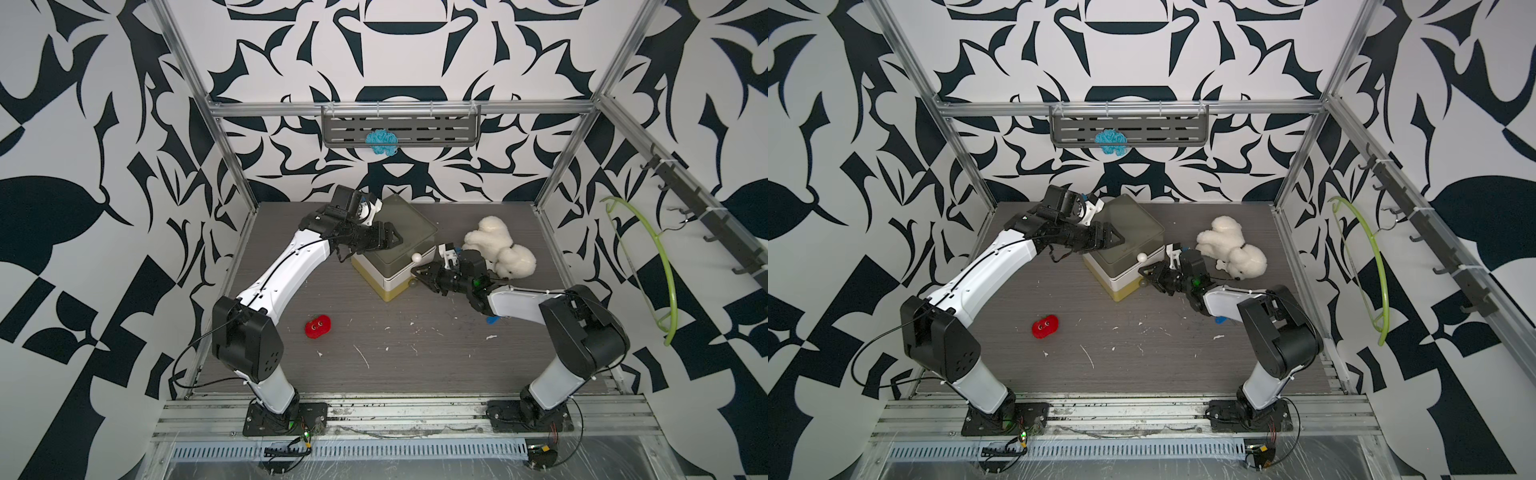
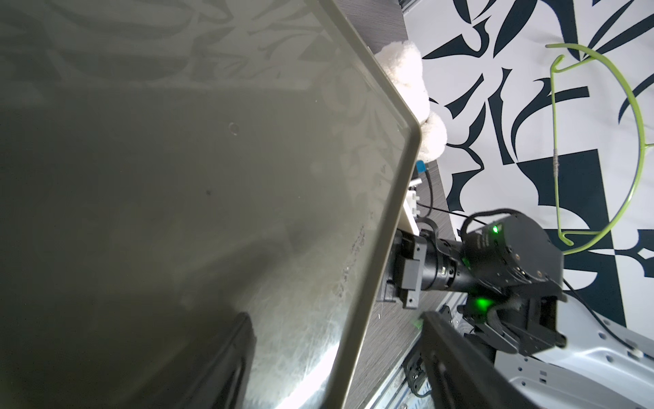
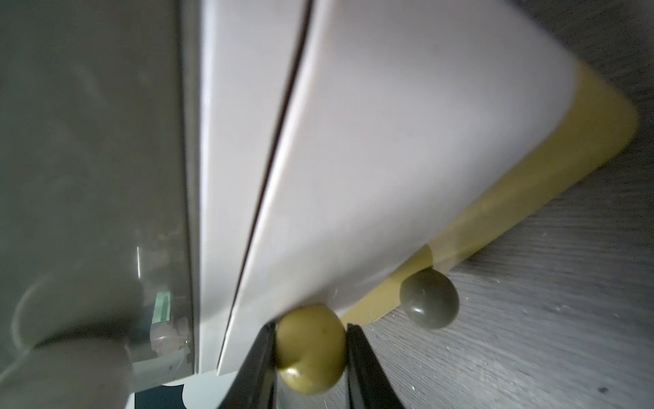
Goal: Take the keys out of the drawer
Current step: Open the drawer in the storage box.
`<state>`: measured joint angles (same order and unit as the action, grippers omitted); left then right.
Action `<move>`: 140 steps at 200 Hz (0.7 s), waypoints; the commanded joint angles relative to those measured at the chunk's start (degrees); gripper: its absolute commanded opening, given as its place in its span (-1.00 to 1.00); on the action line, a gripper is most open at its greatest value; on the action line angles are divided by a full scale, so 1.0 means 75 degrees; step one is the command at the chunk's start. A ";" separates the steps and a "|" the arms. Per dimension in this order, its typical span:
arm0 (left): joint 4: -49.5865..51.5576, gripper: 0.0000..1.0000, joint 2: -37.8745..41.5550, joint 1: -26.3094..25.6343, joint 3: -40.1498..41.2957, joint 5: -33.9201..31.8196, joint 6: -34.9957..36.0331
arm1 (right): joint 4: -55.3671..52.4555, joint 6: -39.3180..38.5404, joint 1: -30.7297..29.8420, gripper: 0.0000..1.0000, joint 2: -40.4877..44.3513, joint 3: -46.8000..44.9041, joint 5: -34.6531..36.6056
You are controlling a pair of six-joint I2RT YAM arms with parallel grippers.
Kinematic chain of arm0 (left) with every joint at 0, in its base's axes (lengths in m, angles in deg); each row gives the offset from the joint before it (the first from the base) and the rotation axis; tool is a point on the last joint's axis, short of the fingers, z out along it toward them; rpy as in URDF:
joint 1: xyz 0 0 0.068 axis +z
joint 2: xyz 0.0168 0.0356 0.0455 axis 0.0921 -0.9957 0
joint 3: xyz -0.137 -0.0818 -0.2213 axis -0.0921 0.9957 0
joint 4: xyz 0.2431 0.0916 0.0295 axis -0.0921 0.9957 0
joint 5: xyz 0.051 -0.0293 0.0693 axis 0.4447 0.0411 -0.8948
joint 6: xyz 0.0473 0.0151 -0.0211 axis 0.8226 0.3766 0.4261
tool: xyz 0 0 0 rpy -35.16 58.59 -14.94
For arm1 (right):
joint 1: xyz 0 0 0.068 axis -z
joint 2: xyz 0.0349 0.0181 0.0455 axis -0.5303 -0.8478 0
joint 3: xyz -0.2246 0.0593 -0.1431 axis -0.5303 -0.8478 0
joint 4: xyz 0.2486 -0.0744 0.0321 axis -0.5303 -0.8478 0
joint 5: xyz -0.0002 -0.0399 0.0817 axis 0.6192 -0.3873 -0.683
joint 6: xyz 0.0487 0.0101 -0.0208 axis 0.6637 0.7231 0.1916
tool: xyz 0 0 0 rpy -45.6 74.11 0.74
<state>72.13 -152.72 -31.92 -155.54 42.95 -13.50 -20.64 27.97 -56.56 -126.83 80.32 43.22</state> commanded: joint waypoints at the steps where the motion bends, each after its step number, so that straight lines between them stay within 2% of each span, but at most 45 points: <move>1: 0.0472 0.59 -0.0260 0.0012 0.0107 -0.0159 0.0059 | -0.0312 -0.0187 0.0013 -0.81 0.0595 -0.0387 0.0476; 59: 0.0548 0.59 -0.0274 0.0012 0.0100 -0.0206 0.0093 | -0.2168 -0.0761 0.0077 -0.82 0.2019 -0.1047 0.0600; 140: 0.0424 0.59 -0.0216 0.0012 0.0366 -0.0206 0.0005 | -0.3908 -0.0804 0.0178 -0.86 0.4484 -0.2249 0.1037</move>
<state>71.51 -152.92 -31.92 -155.38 42.75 -13.28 -41.62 22.16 -55.71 -97.63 65.37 47.61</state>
